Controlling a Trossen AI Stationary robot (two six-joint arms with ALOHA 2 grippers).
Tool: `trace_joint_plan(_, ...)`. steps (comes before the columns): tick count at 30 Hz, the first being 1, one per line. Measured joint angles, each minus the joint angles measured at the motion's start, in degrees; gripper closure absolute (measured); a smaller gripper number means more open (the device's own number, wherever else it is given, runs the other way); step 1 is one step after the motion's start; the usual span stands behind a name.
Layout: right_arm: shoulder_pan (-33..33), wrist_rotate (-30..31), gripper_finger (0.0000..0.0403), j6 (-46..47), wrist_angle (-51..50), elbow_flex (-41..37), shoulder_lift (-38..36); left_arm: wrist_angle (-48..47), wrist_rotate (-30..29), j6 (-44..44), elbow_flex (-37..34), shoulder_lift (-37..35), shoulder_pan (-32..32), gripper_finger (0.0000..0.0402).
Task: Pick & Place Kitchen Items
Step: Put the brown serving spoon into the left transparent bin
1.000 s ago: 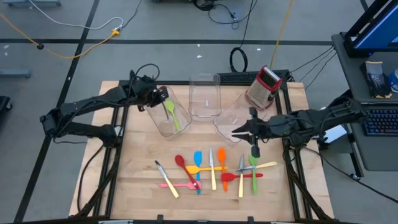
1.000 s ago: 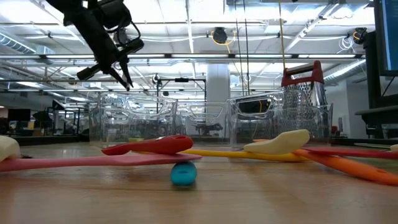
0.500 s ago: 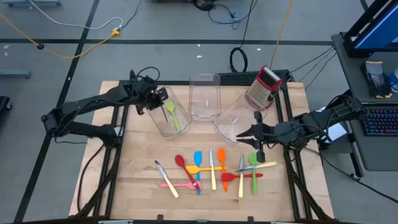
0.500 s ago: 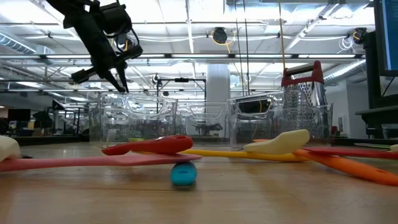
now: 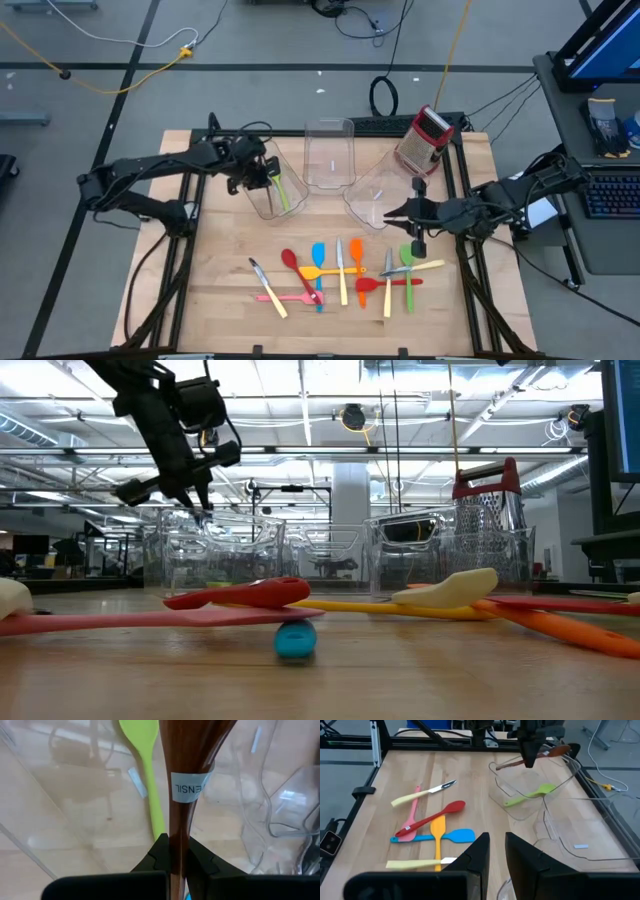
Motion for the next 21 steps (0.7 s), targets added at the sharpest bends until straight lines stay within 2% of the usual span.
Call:
trace_joint_plan(11,0.0,0.0,0.0351,0.0,0.0,0.0,0.0,1.0,4.0,3.7,0.0,3.6,3.3,0.0385)
trace_joint_plan(17,0.0,0.0,0.0351,0.0,0.0,0.0,0.0,5.5,6.9,5.0,0.1,7.1,3.2,0.0385)
trace_joint_plan(21,0.0,0.0,0.0351,0.0,0.0,0.0,0.0,5.3,7.8,5.2,0.0,9.2,3.2,0.0385)
